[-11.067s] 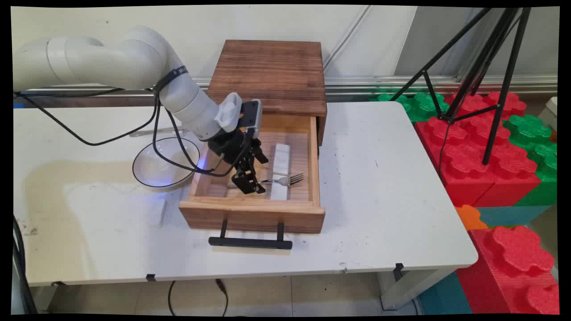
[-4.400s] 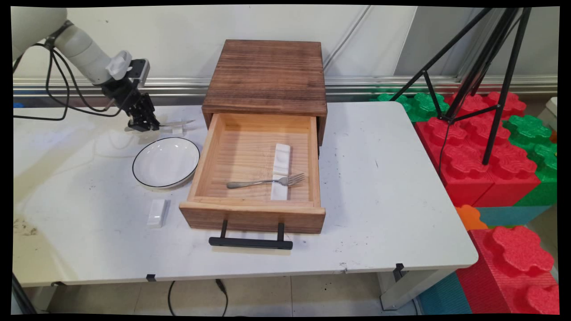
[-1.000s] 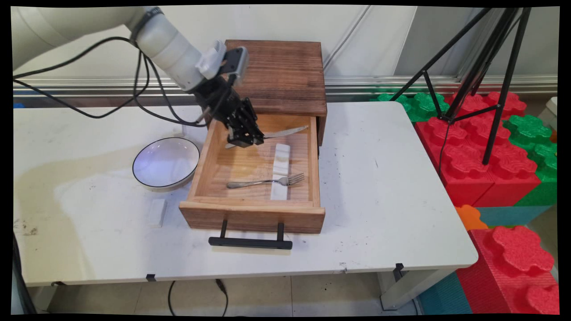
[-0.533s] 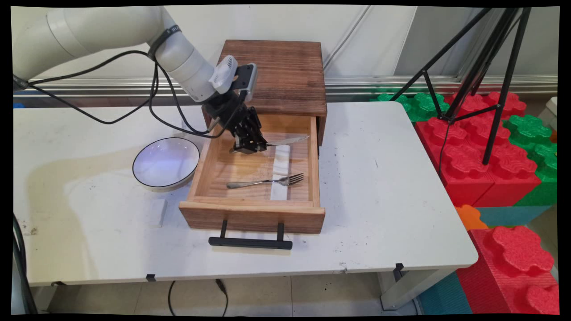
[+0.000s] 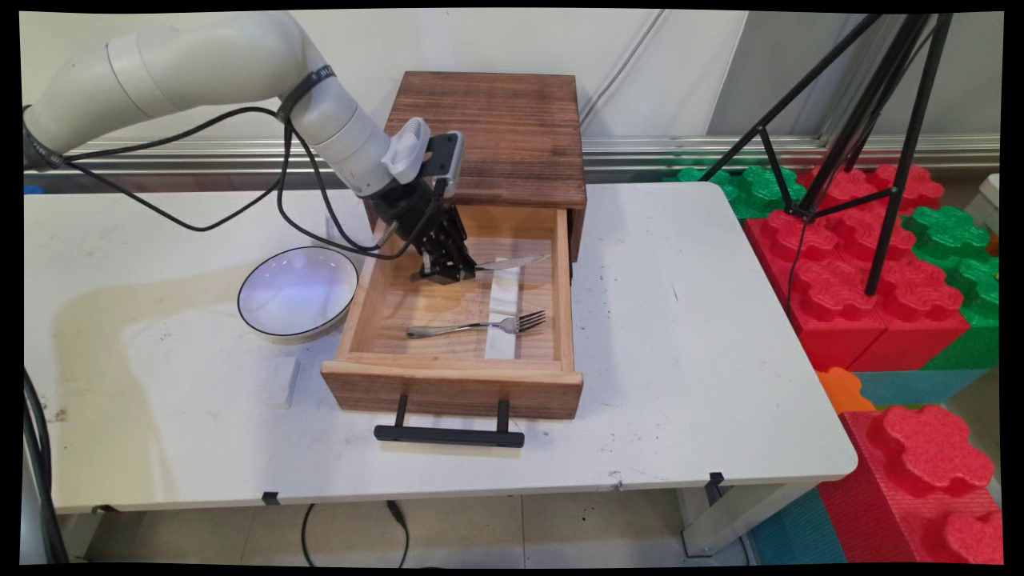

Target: Place the picked object into the drawer

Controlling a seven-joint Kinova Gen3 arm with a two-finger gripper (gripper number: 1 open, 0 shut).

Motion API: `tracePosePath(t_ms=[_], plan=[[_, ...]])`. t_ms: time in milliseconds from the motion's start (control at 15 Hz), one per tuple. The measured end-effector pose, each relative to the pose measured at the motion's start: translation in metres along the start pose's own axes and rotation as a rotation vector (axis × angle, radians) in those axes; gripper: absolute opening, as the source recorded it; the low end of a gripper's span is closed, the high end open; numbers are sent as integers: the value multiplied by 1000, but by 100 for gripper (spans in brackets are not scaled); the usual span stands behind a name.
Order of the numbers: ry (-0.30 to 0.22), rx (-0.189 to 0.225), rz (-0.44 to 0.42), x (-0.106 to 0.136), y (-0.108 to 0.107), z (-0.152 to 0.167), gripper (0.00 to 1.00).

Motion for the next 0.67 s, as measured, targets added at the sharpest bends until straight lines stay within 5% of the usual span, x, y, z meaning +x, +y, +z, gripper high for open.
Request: tracePosePath(t_ms=[67, 133, 667], plan=[[-1, -1, -2, -1, 0, 2, 0], [0, -2, -3, -1, 0, 4, 100], [15, 5, -16, 0, 0, 5, 100]])
